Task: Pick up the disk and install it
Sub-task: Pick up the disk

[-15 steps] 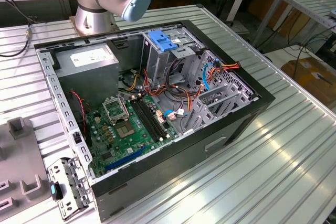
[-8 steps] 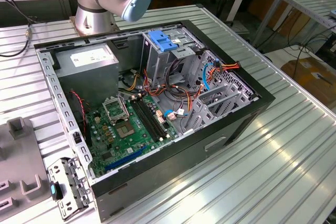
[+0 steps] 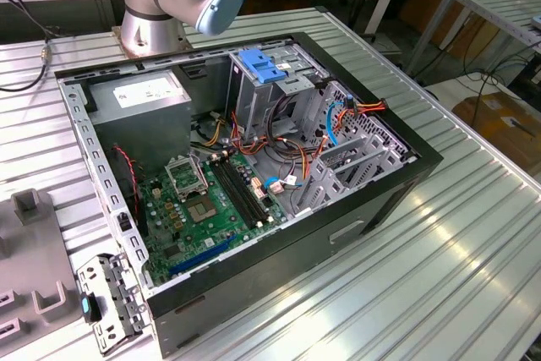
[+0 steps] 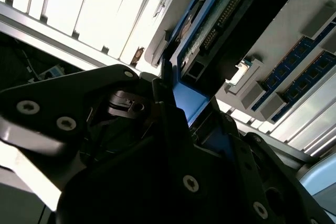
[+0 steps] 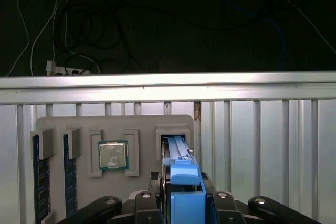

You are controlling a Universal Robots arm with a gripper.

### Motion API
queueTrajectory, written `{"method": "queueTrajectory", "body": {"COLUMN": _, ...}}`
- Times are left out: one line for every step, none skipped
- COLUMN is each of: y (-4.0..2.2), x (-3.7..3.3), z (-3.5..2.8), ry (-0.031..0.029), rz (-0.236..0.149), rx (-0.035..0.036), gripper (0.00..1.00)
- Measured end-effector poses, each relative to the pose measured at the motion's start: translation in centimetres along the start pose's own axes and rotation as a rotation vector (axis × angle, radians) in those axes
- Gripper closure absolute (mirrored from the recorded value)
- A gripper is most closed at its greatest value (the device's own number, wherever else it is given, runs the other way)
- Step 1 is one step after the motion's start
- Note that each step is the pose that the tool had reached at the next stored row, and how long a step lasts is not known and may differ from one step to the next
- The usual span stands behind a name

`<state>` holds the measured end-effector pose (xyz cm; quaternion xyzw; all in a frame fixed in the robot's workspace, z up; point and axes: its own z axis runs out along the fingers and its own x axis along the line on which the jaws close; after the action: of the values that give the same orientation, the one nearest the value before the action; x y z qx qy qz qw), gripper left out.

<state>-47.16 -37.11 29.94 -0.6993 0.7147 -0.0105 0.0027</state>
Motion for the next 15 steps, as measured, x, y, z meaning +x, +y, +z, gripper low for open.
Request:
{"method": "queueTrajectory", "body": {"y": 0.0, "x": 0.0, "z": 0.0, "ry": 0.0, "rz": 0.0, "rx": 0.0, "gripper": 0.62}}
{"method": "queueTrajectory", "body": {"y": 0.0, "x": 0.0, "z": -0.01, "ry": 0.0, "rz": 0.0, "rx": 0.0, "gripper": 0.63}}
{"method": "queueTrajectory", "body": {"y": 0.0, "x": 0.0, "z": -0.01, "ry": -0.0001, "rz": 0.0, "rx": 0.0001, "gripper": 0.63}}
{"method": "queueTrajectory", "body": {"y": 0.0, "x": 0.0, "z": -0.01, "ry": -0.0001, "rz": 0.0, "rx": 0.0001, "gripper": 0.63}}
{"method": "queueTrajectory", "body": {"y": 0.0, "x": 0.0, "z": -0.01, "ry": 0.0, "rz": 0.0, "rx": 0.0, "gripper": 0.63}}
{"method": "queueTrajectory", "body": {"y": 0.0, "x": 0.0, "z": -0.01, "ry": 0.0, "rz": 0.0, "rx": 0.0, "gripper": 0.63}}
{"method": "queueTrajectory", "body": {"y": 0.0, "x": 0.0, "z": -0.01, "ry": 0.0, "rz": 0.0, "rx": -0.0001, "gripper": 0.63}}
{"method": "queueTrajectory", "body": {"y": 0.0, "x": 0.0, "z": -0.01, "ry": 0.0, "rz": 0.0, "rx": 0.0, "gripper": 0.63}}
{"method": "queueTrajectory", "body": {"y": 0.0, "x": 0.0, "z": 0.0, "ry": -0.0001, "rz": 0.0, "rx": 0.0, "gripper": 0.63}}
{"method": "queueTrajectory", "body": {"y": 0.0, "x": 0.0, "z": 0.01, "ry": 0.0, "rz": 0.0, "rx": 0.0, "gripper": 0.63}}
{"method": "queueTrajectory", "body": {"y": 0.0, "x": 0.0, "z": 0.01, "ry": 0.0, "rz": 0.0, "rx": 0.0, "gripper": 0.63}}
{"method": "queueTrajectory", "body": {"y": 0.0, "x": 0.0, "z": 0.01, "ry": 0.0, "rz": 0.0, "rx": 0.0, "gripper": 0.63}}
{"method": "queueTrajectory", "body": {"y": 0.0, "x": 0.0, "z": 0.01, "ry": -0.0001, "rz": 0.0, "rx": 0.0, "gripper": 0.63}}
{"method": "queueTrajectory", "body": {"y": 0.0, "x": 0.0, "z": 0.01, "ry": 0.0, "rz": 0.0, "rx": 0.0, "gripper": 0.63}}
{"method": "queueTrajectory", "body": {"y": 0.0, "x": 0.0, "z": 0.02, "ry": -0.0001, "rz": 0.0, "rx": 0.0, "gripper": 0.63}}
